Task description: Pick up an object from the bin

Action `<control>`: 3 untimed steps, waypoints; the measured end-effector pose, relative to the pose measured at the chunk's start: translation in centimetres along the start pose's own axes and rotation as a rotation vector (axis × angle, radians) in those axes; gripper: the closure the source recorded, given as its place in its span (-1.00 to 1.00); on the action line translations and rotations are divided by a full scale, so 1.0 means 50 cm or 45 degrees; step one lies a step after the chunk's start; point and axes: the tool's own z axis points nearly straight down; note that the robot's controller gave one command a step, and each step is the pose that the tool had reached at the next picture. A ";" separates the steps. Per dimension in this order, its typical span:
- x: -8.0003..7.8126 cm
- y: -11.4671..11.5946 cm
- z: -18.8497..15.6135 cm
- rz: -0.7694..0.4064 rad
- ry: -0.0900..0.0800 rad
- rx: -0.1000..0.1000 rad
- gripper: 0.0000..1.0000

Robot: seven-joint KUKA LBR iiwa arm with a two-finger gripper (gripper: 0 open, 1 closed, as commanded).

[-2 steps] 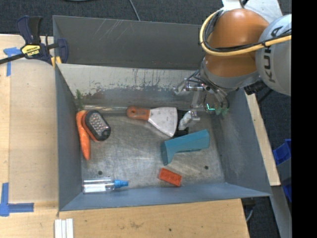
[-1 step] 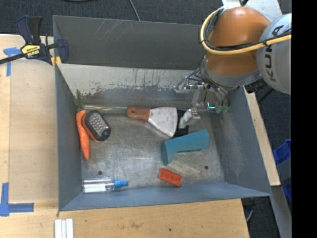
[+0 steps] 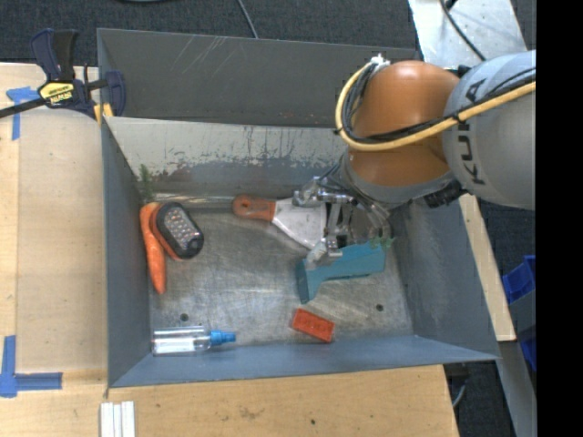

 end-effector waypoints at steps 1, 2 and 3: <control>0.033 0.055 0.057 -0.052 0.008 -0.009 -1.00; 0.041 0.038 0.090 -0.075 0.025 -0.002 -1.00; 0.054 0.004 0.064 -0.146 -0.006 -0.002 -1.00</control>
Offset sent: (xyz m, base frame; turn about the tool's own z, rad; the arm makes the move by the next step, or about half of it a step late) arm -0.0352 0.0163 0.0305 -0.0659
